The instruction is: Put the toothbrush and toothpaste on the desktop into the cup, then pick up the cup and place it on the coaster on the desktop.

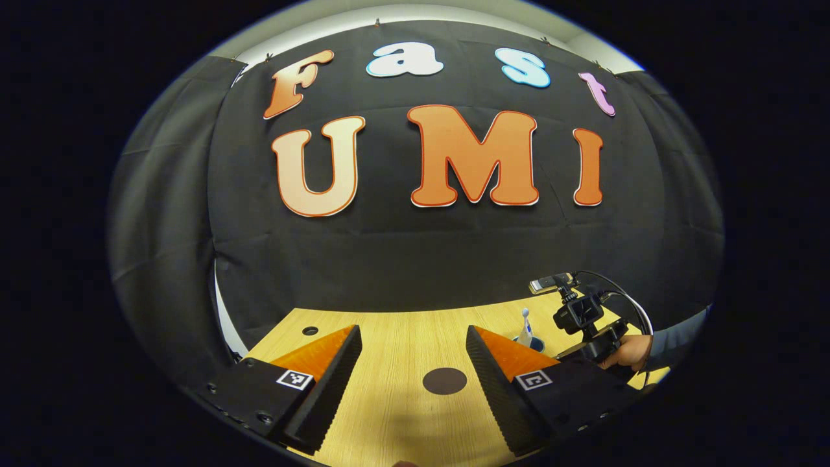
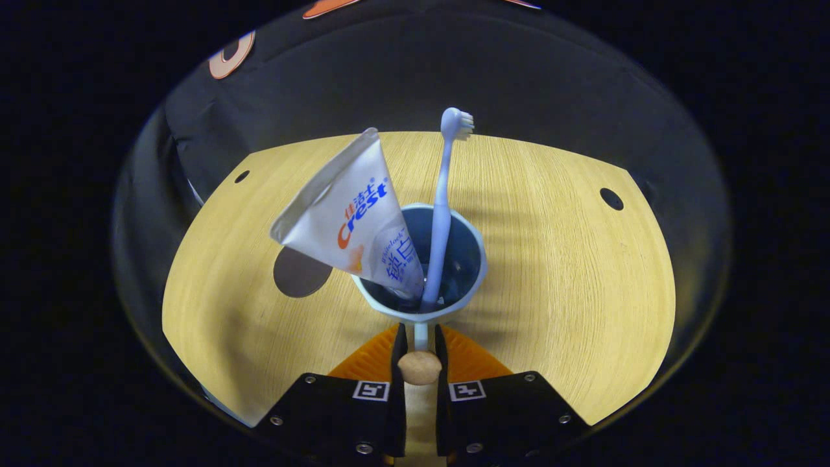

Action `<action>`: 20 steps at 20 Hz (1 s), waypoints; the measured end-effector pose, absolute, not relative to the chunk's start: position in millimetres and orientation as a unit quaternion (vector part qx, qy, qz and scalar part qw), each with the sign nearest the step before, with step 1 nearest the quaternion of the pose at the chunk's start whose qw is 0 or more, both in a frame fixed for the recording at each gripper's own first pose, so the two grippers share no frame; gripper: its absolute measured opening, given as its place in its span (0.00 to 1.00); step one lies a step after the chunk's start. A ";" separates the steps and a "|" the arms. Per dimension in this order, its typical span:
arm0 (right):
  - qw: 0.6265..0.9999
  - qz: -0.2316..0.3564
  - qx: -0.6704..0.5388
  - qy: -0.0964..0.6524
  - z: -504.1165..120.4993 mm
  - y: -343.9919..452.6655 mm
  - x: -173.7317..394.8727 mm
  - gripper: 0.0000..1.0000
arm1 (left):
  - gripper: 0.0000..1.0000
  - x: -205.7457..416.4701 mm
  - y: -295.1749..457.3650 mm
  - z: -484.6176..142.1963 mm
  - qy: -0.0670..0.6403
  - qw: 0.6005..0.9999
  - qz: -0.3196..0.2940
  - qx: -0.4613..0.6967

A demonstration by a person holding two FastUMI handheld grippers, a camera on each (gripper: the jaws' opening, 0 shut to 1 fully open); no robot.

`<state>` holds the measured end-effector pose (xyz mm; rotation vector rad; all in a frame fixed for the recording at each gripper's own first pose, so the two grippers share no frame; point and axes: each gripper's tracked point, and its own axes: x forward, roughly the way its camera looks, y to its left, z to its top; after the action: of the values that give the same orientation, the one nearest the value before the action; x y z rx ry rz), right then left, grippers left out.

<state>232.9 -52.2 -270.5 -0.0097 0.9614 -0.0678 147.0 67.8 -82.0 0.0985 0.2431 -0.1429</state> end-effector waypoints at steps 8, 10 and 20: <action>0.896 -0.012 -0.025 0.444 -267.2 -51.9 238.8 0.19 | 0.97 143.7 74.9 -76.5 0.113 0.990 -0.076 0.044; 0.898 -0.006 -0.031 0.439 -267.7 -52.1 239.7 0.19 | 0.97 143.0 78.3 -74.7 0.112 0.990 -0.078 0.044; 0.899 0.025 -0.056 0.434 -267.6 -50.7 243.0 0.19 | 0.97 135.0 116.5 -71.2 0.109 0.991 -0.070 0.037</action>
<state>243.0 -50.7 -267.6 -0.1159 0.8977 0.0507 135.0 116.5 -71.2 0.0746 0.2193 -0.1395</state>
